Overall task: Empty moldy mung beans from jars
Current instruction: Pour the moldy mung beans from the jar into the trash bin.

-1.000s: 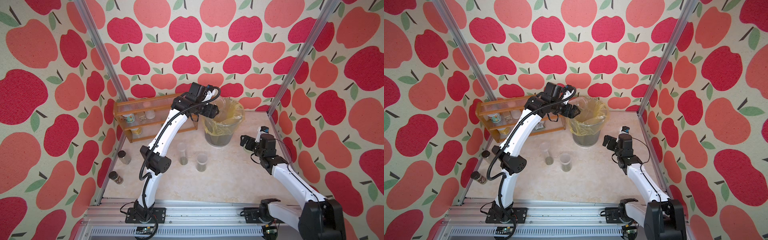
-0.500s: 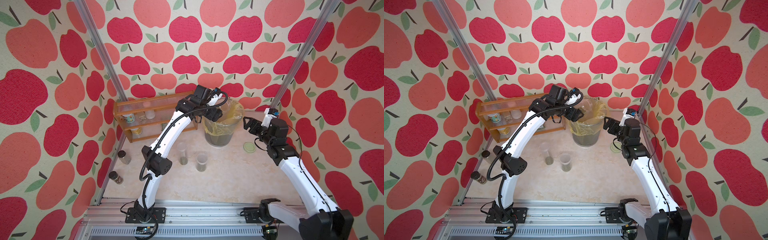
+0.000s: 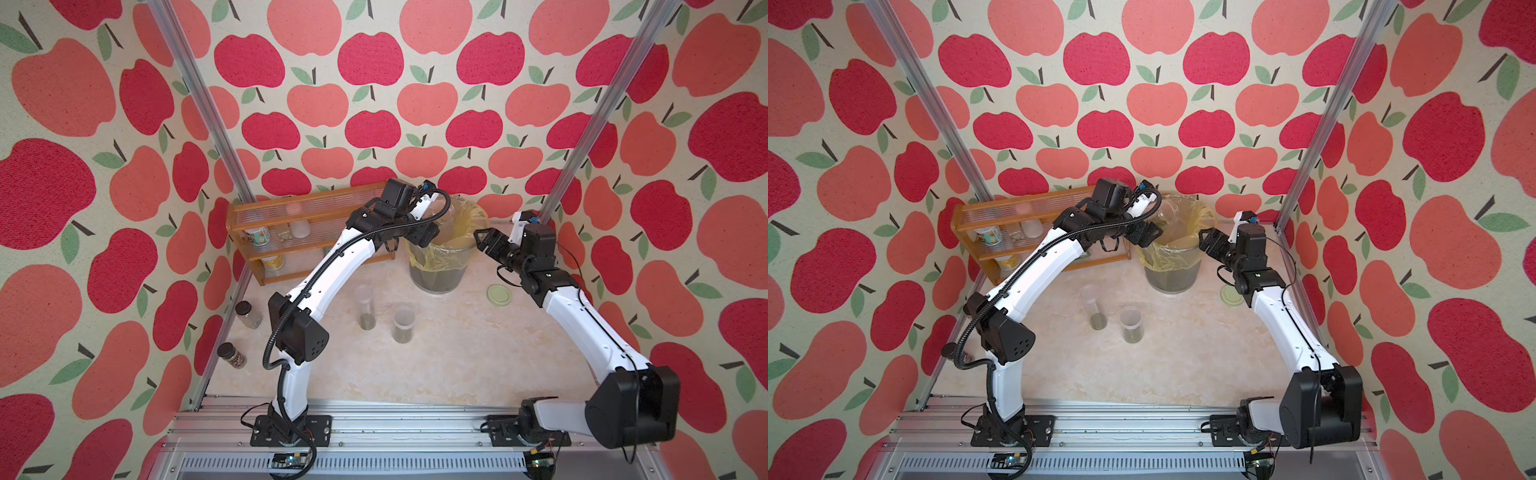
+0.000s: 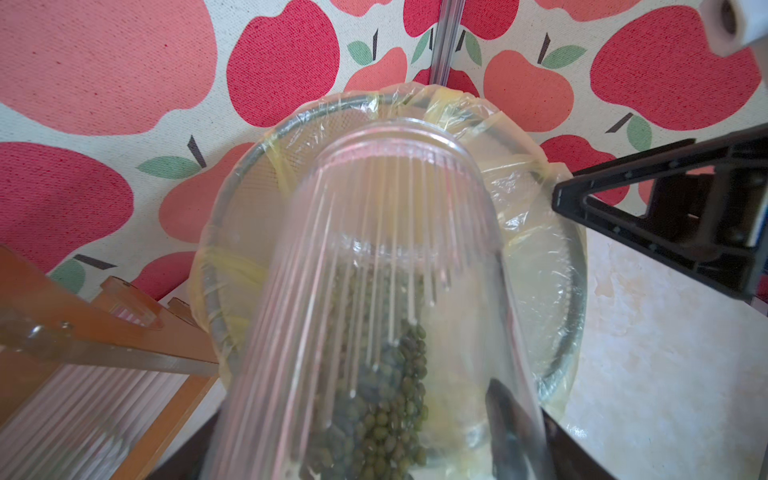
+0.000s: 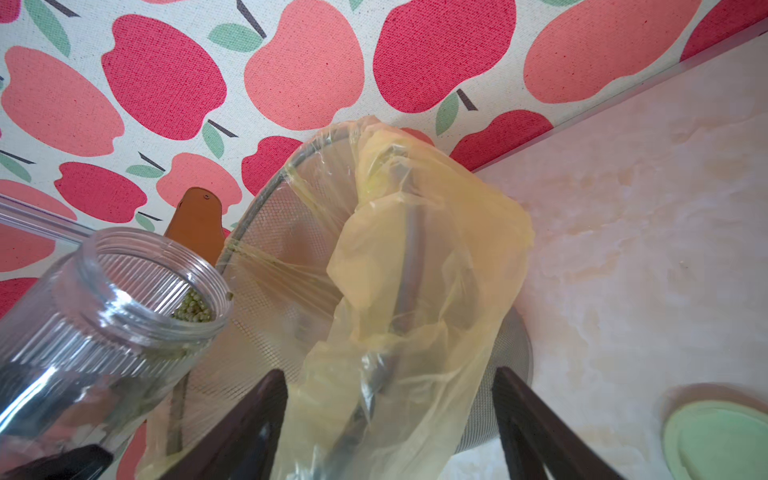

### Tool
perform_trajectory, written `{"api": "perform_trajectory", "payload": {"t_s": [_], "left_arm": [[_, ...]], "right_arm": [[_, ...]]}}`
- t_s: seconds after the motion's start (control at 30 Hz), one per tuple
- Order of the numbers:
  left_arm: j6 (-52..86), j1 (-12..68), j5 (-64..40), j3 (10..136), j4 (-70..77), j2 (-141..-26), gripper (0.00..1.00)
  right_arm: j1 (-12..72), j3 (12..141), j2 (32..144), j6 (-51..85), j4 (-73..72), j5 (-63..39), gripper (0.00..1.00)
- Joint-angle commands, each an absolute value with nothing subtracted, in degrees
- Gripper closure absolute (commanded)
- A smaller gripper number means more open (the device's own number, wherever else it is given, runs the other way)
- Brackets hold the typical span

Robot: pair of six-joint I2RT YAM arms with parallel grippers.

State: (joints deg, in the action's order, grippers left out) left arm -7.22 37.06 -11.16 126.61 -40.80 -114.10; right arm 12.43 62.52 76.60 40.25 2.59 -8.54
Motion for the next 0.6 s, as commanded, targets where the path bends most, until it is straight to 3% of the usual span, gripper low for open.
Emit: {"api": "perform_trajectory", "payload": {"t_s": [0.0, 0.13, 0.3, 0.57], "left_arm": [[-7.13, 36.19, -12.1, 125.2, -33.65, -110.06, 0.56], [-6.17, 35.26, -13.13, 122.26, -31.9, -107.72, 0.57], [-5.52, 33.78, -15.8, 112.04, -23.02, -101.14, 0.58], [-6.36, 33.4, -19.21, 103.6, -12.74, -96.09, 0.6]], "right_arm": [[13.1, 65.0, 78.29, 42.17, 0.29, -10.79, 0.19], [14.29, 66.05, 79.41, 41.63, 0.0, -11.09, 0.19], [16.38, 65.11, 74.99, 39.2, -0.62, -8.73, 0.07], [16.85, 65.53, 72.11, 49.97, -10.69, -15.34, 0.01]]}}
